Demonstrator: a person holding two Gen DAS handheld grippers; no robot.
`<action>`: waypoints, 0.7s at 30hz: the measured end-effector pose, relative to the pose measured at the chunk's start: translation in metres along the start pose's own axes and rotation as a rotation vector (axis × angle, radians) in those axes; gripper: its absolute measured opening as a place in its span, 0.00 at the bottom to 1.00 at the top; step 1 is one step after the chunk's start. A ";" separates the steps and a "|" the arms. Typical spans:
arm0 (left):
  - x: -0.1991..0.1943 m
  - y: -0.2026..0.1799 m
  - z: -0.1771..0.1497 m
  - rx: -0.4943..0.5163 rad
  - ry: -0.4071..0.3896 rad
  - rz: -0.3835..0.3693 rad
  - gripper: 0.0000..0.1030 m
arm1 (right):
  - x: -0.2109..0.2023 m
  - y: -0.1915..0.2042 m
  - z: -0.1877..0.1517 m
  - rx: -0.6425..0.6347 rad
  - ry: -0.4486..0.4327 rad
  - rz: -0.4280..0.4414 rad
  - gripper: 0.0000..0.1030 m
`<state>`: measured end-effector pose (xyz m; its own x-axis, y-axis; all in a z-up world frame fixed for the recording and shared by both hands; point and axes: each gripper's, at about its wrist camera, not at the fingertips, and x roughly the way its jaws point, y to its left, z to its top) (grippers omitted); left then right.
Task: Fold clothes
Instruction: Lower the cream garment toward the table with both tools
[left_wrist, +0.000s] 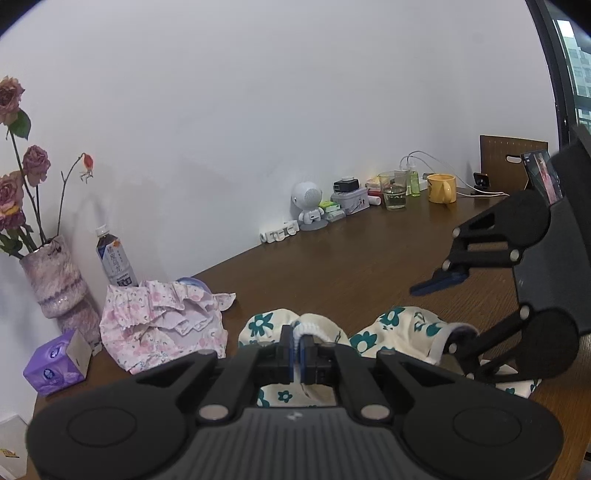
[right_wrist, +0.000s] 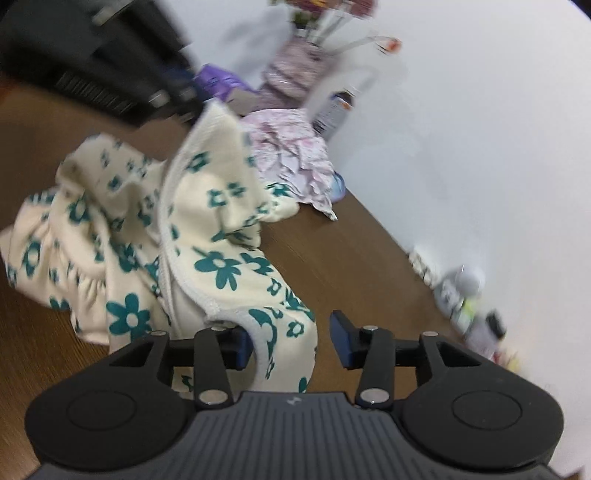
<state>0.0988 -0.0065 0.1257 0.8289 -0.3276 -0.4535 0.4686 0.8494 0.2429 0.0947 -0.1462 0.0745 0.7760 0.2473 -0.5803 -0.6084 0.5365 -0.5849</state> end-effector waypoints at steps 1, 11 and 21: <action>0.000 0.000 -0.001 0.002 0.001 0.002 0.02 | 0.002 0.004 0.002 -0.039 -0.003 -0.005 0.38; 0.013 -0.004 -0.022 -0.018 0.072 0.043 0.13 | -0.014 -0.033 -0.001 0.331 -0.036 0.016 0.02; 0.027 -0.016 -0.039 -0.126 0.093 0.056 0.17 | -0.043 -0.081 -0.042 0.817 -0.155 0.032 0.02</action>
<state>0.1016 -0.0127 0.0762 0.8180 -0.2432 -0.5212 0.3752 0.9125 0.1631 0.1035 -0.2344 0.1226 0.8108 0.3491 -0.4698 -0.3647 0.9291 0.0610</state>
